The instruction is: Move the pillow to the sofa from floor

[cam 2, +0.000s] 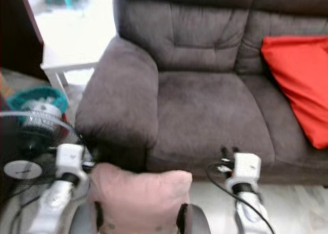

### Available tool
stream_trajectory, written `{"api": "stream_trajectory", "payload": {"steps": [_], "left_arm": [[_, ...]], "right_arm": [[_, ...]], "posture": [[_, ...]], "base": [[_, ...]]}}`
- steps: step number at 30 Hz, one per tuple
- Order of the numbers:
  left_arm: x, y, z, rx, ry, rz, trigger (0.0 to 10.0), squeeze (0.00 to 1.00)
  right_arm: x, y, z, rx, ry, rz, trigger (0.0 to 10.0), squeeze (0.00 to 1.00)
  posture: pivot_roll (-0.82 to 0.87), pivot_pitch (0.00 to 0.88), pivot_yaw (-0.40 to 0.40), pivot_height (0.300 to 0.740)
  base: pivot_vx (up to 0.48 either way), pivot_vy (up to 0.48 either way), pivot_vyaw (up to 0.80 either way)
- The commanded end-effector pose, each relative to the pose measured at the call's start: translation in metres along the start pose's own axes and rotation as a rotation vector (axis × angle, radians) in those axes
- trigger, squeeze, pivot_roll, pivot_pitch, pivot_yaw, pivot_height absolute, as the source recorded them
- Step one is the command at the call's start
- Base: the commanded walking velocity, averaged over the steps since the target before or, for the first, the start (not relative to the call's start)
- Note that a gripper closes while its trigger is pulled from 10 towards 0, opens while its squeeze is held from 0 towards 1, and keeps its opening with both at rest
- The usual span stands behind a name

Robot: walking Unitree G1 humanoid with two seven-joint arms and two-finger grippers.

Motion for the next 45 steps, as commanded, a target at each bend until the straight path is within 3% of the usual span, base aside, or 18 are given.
{"api": "stream_trajectory", "payload": {"steps": [1, 8, 18, 30, 31, 45], "left_arm": [[-0.006, 0.002, 0.002, -0.010, 0.033, -0.035, 10.0, 0.00], [-0.016, 0.002, -0.002, 0.007, 0.064, -0.079, 10.0, 0.00], [-0.032, 0.002, -0.015, 0.107, 0.174, -0.149, 10.0, 0.00], [-0.038, -0.011, -0.026, 0.120, 0.173, -0.216, 10.0, 0.00], [-0.037, -0.013, -0.027, 0.117, 0.156, -0.222, 10.0, 1.00], [-0.044, -0.022, -0.030, 0.132, 0.165, -0.289, 10.0, 1.00]], "right_arm": [[-0.003, 0.002, -0.001, 0.006, -0.001, -0.011, 10.0, 0.00], [0.000, -0.001, -0.004, 0.011, -0.009, 0.002, 10.0, 0.00], [0.004, -0.001, 0.000, 0.009, 0.000, 0.017, 10.0, 0.00], [0.015, -0.004, 0.005, 0.027, 0.022, 0.052, 10.0, 0.00], [0.017, -0.004, 0.006, 0.028, 0.025, 0.057, 10.0, 0.00], [0.027, -0.003, 0.018, 0.050, 0.062, 0.069, 10.0, 0.00]], "posture": [[0.13, 0.000, -0.116, 0.429], [0.13, 0.000, -0.119, 0.429], [0.11, 0.000, -0.120, 0.429], [0.09, 0.000, -0.143, 0.429], [0.09, 0.000, -0.144, 0.429], [0.06, 0.002, -0.191, 0.429]], "base": [[0.000, 0.000, 0.00], [0.000, 0.000, 0.00], [0.000, 0.000, 0.00], [0.000, 0.000, 0.00], [0.000, 0.000, 0.00], [0.000, 0.000, 0.00]]}}
Point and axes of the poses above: a point about 5 cm out from each wrist's last joint towards the gripper, its own y axis pointing back from the gripper into the wrist, its own x axis along the axis of the wrist's last joint, z = x × y, the point moved 1 cm from there along -y, pointing out of the wrist towards the gripper, and after that the axes turned 10 degrees about y, right-handed, at the moved point
